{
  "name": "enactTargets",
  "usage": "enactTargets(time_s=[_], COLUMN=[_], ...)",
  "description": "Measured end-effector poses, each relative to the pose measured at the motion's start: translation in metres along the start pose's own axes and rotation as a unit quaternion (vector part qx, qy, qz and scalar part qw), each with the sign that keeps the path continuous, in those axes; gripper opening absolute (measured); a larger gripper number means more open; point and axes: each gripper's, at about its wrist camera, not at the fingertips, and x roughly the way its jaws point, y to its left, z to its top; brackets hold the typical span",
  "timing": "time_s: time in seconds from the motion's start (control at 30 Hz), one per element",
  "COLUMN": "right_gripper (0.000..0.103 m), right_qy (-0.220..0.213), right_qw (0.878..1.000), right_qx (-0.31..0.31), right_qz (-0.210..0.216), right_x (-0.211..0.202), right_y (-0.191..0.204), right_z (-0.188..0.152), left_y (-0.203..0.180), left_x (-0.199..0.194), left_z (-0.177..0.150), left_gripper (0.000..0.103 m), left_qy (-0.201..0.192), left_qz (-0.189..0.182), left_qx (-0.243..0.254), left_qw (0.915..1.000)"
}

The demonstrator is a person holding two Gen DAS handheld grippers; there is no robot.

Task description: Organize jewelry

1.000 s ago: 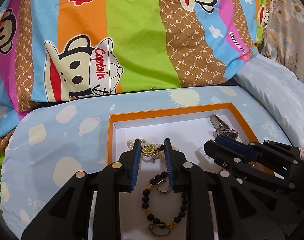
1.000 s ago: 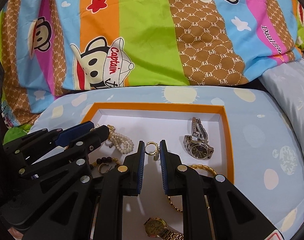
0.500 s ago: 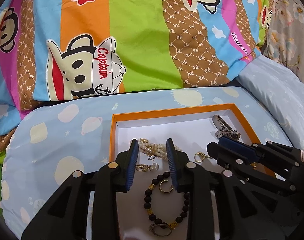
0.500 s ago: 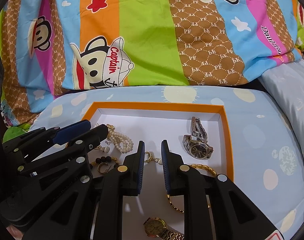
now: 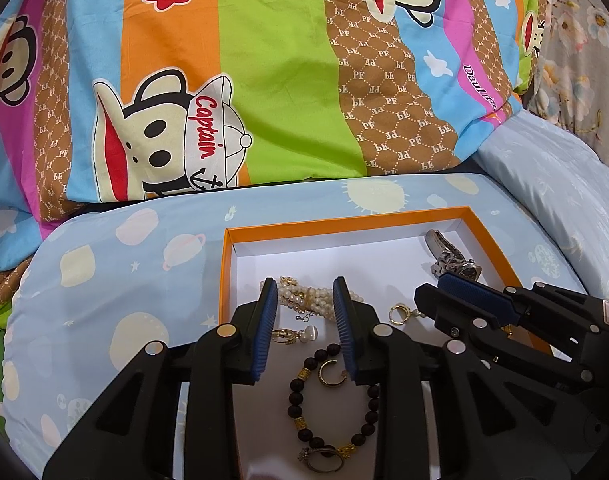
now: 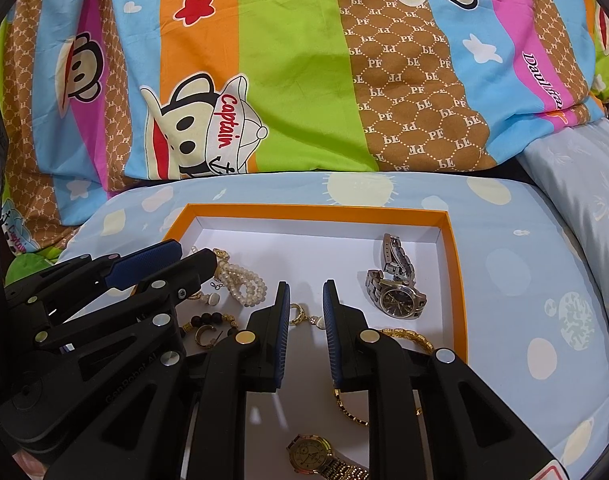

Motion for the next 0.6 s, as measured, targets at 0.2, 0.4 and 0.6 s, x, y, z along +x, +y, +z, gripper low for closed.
enactTargets(time_s=[0.2, 0.4, 0.6], right_gripper=[0.021, 0.033, 0.045], right_qy=[-0.008, -0.032, -0.065], right_qw=[1.000, 0.999, 0.997], right_qx=[-0.002, 0.003, 0.013], right_qz=[-0.012, -0.024, -0.036], right_x=[-0.006, -0.037, -0.077], right_y=[0.000, 0.001, 0.007], right_z=[-0.001, -0.014, -0.043], left_y=[0.005, 0.012, 0.005], left_x=[-0.007, -0.042, -0.079], left_z=[0.000, -0.007, -0.032], left_gripper=[0.038, 0.048, 0.058], left_qy=[-0.009, -0.039, -0.071], left_qz=[-0.005, -0.006, 0.005], left_qx=[-0.015, -0.027, -0.015], left_qw=[0.9998, 0.9989, 0.9973])
